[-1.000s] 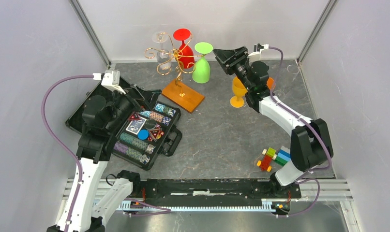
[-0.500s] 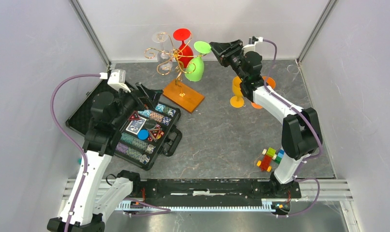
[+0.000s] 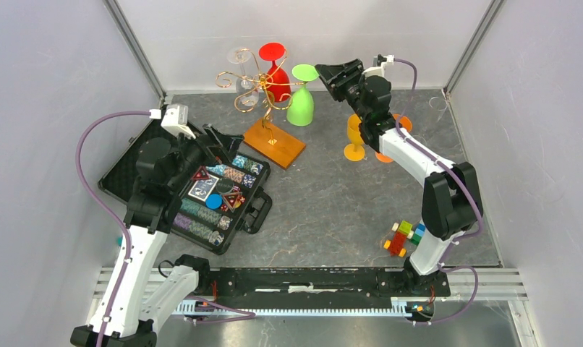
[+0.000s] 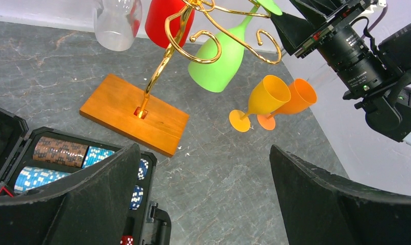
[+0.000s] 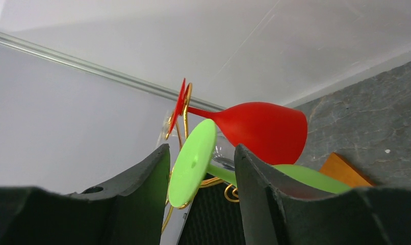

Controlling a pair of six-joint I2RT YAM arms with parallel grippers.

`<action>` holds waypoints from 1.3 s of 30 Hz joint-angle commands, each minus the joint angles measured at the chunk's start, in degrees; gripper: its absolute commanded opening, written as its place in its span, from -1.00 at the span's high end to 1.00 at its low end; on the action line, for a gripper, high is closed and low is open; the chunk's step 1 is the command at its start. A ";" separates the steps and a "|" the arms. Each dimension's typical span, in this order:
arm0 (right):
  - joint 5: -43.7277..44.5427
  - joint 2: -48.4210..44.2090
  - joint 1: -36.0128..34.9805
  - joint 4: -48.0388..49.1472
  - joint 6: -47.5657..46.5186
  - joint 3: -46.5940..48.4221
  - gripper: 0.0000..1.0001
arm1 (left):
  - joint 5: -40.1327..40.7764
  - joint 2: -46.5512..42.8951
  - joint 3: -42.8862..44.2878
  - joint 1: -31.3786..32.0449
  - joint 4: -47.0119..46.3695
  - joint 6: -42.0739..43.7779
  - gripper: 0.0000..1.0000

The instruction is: Take the wine glass off the wine glass rack

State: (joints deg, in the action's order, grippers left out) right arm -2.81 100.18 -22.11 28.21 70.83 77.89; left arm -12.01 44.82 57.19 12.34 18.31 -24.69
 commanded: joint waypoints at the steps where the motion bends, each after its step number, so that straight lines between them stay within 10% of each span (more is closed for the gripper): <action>1: -3.62 1.20 -0.13 6.90 2.24 3.08 -0.10 | 1.02 -0.78 -0.24 -0.30 -1.97 3.14 -1.00; 39: -3.70 -0.06 -0.02 -8.53 1.64 9.44 1.00 | 2.56 0.00 -0.06 -0.47 -0.90 3.96 -1.00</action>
State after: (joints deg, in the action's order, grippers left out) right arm -9.13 104.84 -22.11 23.77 73.82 85.76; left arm -10.35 44.91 56.90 12.19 18.35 -23.03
